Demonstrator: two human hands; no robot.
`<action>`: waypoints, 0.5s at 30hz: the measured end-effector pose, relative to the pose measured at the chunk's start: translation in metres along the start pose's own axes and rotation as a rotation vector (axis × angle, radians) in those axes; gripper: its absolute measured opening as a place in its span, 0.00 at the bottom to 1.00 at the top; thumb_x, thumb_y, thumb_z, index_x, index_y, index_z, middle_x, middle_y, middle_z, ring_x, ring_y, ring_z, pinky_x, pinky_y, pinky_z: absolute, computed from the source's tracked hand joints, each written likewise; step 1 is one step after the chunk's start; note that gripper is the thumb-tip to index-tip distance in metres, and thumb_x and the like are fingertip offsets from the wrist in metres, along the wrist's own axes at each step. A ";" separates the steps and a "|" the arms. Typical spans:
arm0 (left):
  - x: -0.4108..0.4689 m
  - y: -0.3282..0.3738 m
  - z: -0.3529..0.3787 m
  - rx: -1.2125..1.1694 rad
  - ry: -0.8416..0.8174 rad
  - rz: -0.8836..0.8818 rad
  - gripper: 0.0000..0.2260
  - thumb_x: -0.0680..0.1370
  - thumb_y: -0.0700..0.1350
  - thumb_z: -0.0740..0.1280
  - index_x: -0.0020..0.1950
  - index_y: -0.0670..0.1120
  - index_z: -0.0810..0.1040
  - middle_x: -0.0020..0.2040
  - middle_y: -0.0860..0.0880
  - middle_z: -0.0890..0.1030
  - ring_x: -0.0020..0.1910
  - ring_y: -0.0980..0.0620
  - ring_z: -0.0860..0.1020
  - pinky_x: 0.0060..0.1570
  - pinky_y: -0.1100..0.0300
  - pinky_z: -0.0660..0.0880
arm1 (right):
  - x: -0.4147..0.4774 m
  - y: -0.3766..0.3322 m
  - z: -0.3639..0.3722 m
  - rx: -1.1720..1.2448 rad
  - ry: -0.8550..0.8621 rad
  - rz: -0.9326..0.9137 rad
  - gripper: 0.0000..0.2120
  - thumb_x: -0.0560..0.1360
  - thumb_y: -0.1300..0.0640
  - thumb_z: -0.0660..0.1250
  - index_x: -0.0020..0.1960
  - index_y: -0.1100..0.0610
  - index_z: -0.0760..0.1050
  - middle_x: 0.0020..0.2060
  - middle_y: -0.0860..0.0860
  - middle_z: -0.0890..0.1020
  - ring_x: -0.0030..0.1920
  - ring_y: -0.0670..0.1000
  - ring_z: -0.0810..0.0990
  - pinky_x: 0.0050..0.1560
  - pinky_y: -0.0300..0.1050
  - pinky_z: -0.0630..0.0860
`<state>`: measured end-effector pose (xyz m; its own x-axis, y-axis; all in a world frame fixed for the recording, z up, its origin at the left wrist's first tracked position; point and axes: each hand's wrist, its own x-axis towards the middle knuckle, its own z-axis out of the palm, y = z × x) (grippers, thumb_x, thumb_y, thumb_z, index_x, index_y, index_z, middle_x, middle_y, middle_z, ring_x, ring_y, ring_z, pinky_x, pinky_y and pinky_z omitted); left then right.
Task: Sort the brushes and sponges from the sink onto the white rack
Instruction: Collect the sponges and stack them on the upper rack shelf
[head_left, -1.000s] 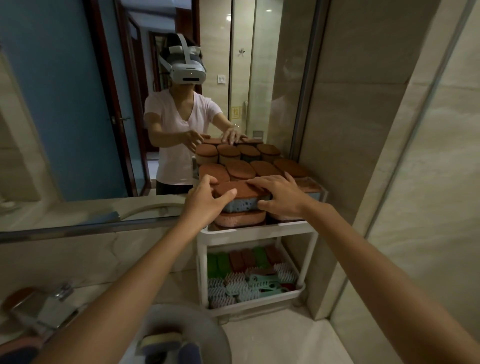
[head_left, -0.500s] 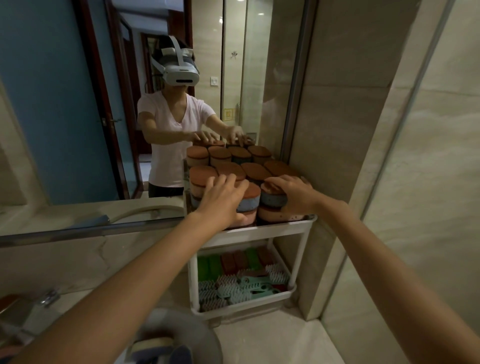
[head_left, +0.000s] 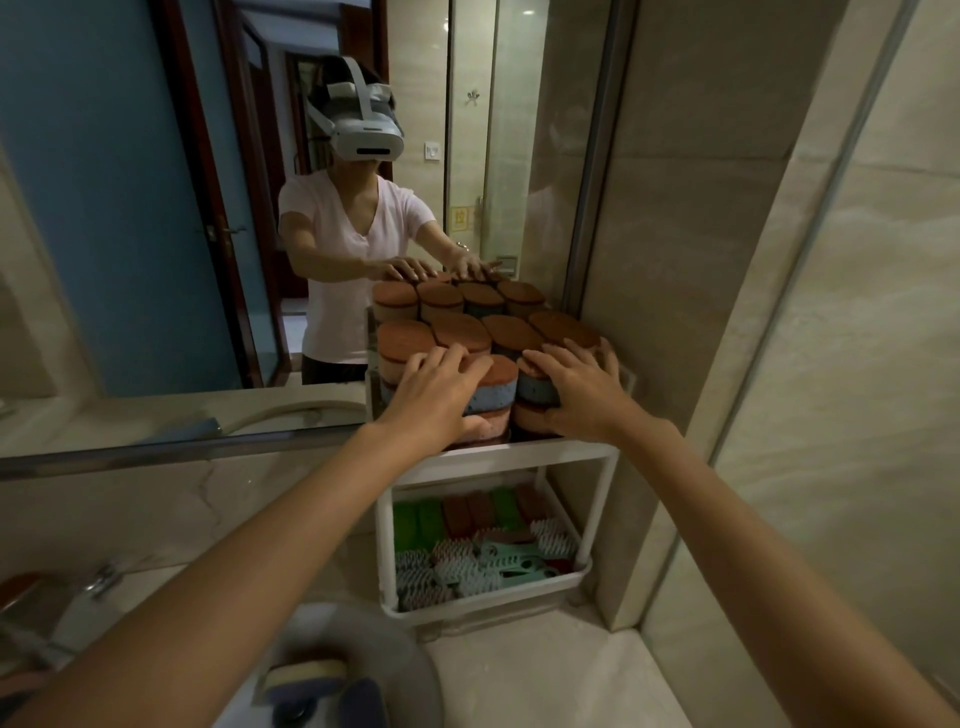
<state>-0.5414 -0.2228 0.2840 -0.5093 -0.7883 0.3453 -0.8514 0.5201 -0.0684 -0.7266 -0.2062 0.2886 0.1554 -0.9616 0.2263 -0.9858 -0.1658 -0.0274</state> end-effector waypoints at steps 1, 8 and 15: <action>0.000 0.000 -0.001 -0.035 0.012 -0.009 0.31 0.75 0.57 0.65 0.74 0.50 0.59 0.69 0.46 0.66 0.69 0.45 0.64 0.67 0.53 0.60 | -0.001 -0.003 0.000 -0.009 0.020 0.007 0.36 0.73 0.42 0.64 0.75 0.50 0.53 0.76 0.52 0.55 0.77 0.55 0.48 0.73 0.61 0.35; -0.033 -0.015 -0.023 -0.443 0.476 -0.114 0.14 0.76 0.46 0.64 0.57 0.41 0.78 0.53 0.43 0.80 0.54 0.44 0.77 0.60 0.53 0.69 | -0.023 -0.057 0.019 0.179 0.542 -0.224 0.22 0.64 0.59 0.61 0.57 0.62 0.75 0.59 0.61 0.77 0.62 0.61 0.73 0.68 0.53 0.62; -0.140 -0.066 0.039 -0.629 0.454 -0.611 0.09 0.76 0.38 0.63 0.53 0.40 0.80 0.50 0.41 0.82 0.47 0.46 0.80 0.47 0.61 0.71 | -0.056 -0.172 0.116 0.572 0.251 -0.401 0.17 0.64 0.60 0.56 0.47 0.64 0.77 0.43 0.61 0.80 0.38 0.61 0.80 0.35 0.47 0.78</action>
<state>-0.4183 -0.1595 0.2040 0.2044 -0.8469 0.4908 -0.6626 0.2494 0.7063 -0.5582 -0.1494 0.1674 0.4093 -0.7355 0.5398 -0.6584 -0.6477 -0.3833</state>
